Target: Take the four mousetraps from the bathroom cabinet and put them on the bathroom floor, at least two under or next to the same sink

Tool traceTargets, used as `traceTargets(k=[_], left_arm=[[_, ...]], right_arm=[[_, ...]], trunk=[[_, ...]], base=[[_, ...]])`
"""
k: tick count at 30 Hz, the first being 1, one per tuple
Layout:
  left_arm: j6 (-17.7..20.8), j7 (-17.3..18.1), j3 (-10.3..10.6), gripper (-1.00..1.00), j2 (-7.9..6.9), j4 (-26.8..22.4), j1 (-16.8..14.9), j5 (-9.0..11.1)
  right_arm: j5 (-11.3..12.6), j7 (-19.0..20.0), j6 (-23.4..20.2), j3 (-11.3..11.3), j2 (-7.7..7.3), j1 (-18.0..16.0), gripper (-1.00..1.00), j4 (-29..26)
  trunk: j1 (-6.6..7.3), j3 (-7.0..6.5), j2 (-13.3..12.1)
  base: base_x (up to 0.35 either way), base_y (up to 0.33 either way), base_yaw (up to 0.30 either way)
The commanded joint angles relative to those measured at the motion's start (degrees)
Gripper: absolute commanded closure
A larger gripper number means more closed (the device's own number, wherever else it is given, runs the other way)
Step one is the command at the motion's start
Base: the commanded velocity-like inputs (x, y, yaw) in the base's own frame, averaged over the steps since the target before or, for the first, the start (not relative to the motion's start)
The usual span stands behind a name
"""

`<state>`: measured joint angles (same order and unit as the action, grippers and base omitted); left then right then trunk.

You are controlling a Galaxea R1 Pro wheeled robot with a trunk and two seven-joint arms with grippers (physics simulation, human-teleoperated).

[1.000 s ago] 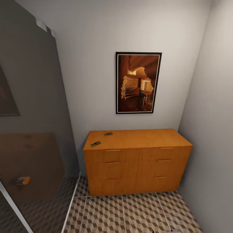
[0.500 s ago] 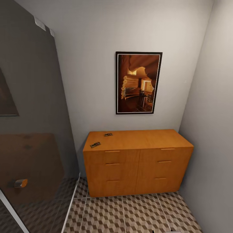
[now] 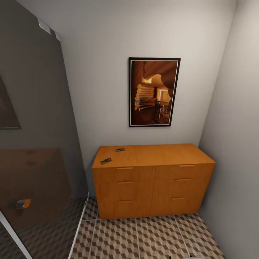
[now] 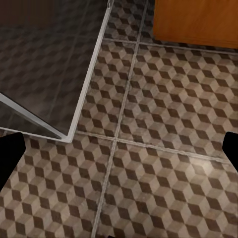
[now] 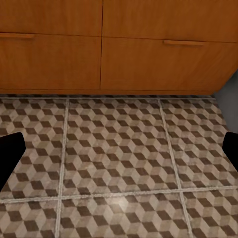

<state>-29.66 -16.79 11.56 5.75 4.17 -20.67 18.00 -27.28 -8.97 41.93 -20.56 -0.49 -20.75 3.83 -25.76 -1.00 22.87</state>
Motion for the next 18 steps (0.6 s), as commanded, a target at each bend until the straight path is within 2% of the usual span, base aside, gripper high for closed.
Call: traceTargets(k=[1,18], left_arm=[[-0.3,-0.2,0.5,-1.0,0.03,0.2,-0.1,0.3],[-0.4,-0.4,0.6,-1.0,0.17,0.2,-0.1,0.1]], right_arm=[[-0.6,-0.4,0.3,-0.3,-0.04,-0.1,-1.0,0.2],[-0.7,-0.4,0.3,-0.3,-0.04,-0.1,-1.0,0.2]], trunk=[[-0.03,0.02,0.1],[-0.03,0.02,0.1]], base=[[0.0,0.0,0.0],[0.0,0.0,0.0]])
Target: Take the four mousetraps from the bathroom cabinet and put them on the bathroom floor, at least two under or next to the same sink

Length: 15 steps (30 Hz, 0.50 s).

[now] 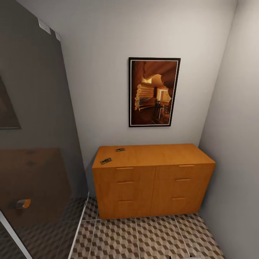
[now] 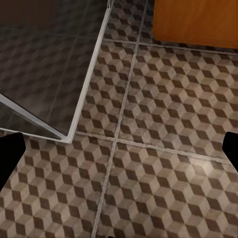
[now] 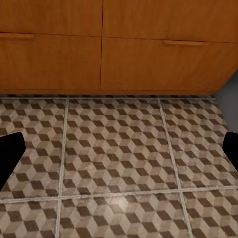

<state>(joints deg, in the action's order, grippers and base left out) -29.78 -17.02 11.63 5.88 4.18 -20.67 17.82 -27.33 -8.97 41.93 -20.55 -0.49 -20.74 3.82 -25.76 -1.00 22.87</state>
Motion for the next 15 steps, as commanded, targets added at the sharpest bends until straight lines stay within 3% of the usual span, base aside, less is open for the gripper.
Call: traceTargets(k=[1,9,15], left_arm=[[-0.3,-0.2,0.5,-1.0,0.05,0.2,-0.1,0.3],[-0.2,0.1,0.5,-1.0,-0.1,0.2,-0.1,0.2],[-0.2,0.2,0.6,-1.0,-0.34,0.2,-0.1,0.1]], right_arm=[[-0.6,-0.4,0.3,-0.3,-0.04,-0.1,-1.0,0.2],[-0.6,-0.4,0.3,-0.3,-0.04,-0.1,-1.0,0.2],[-0.6,-0.4,0.3,-0.3,-0.04,-0.1,-1.0,0.3]], trunk=[[-0.03,0.02,0.0],[-0.03,0.02,0.0],[-0.03,0.02,0.0]], base=[[0.0,0.0,0.0],[0.008,0.0,0.0],[0.184,0.0,0.0]])
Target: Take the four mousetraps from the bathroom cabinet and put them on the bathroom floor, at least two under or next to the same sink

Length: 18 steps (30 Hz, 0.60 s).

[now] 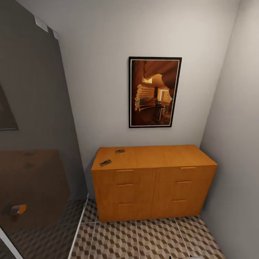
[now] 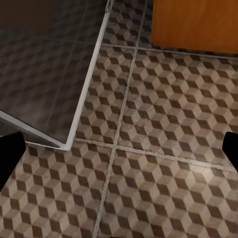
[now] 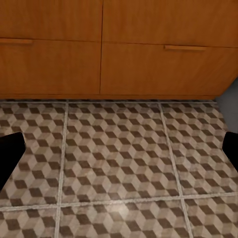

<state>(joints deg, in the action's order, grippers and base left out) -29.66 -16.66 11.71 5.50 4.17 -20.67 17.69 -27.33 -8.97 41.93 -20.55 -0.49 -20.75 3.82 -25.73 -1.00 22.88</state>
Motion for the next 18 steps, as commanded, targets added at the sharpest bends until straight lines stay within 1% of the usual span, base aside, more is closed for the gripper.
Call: traceTargets(k=[1,18], left_arm=[[-0.3,-0.2,0.5,-1.0,0.01,0.2,-0.1,0.3],[0.0,-0.2,0.5,-1.0,-0.13,0.2,-0.1,0.2]], right_arm=[[-0.6,-0.4,0.3,-0.3,-0.04,-0.1,-1.0,0.3],[-0.6,-0.4,0.3,-0.3,-0.04,-0.1,-1.0,0.2]], trunk=[[-0.05,0.02,0.0],[-0.05,0.02,0.0]], base=[[0.278,0.0,0.0],[0.317,0.0,0.0]])
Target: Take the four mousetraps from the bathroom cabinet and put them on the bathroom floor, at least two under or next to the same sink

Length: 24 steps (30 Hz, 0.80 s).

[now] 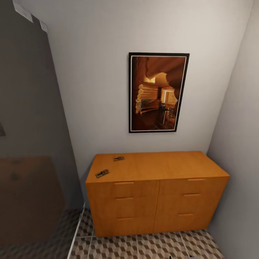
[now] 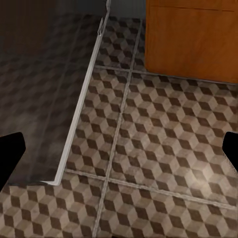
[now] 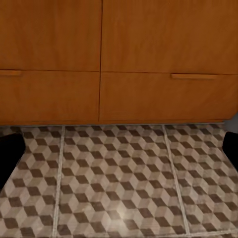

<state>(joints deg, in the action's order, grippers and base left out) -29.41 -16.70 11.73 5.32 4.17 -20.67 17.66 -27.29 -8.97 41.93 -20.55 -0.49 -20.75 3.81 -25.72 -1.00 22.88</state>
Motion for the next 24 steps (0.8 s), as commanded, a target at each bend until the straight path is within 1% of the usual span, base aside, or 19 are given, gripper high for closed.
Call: traceTargets(k=[1,13,18,24], left_arm=[[-0.2,-0.2,0.5,-1.0,0.04,0.2,-0.1,0.3],[0.3,-0.2,0.5,-1.0,0.06,0.2,-0.1,0.3],[0.3,-0.2,0.5,-1.0,0.11,0.2,-0.1,0.3],[0.3,-0.4,0.5,-1.0,0.14,0.2,-0.1,0.4]], right_arm=[[-0.6,-0.4,0.3,-0.3,-0.04,-0.1,-1.0,0.3],[-0.7,-0.4,0.3,-0.3,-0.04,-0.1,-1.0,0.3],[-0.6,-0.4,0.3,-0.3,-0.04,-0.1,-1.0,0.3],[-0.6,-0.4,0.2,-0.3,-0.04,-0.1,-1.0,0.2]], trunk=[[-0.06,0.02,0.0],[-0.06,0.02,0.0],[-0.06,0.02,0.0],[-0.06,0.02,0.0]], base=[[0.326,0.0,0.0],[0.319,0.0,0.014],[0.171,0.0,0.205],[0.039,0.0,0.245]])
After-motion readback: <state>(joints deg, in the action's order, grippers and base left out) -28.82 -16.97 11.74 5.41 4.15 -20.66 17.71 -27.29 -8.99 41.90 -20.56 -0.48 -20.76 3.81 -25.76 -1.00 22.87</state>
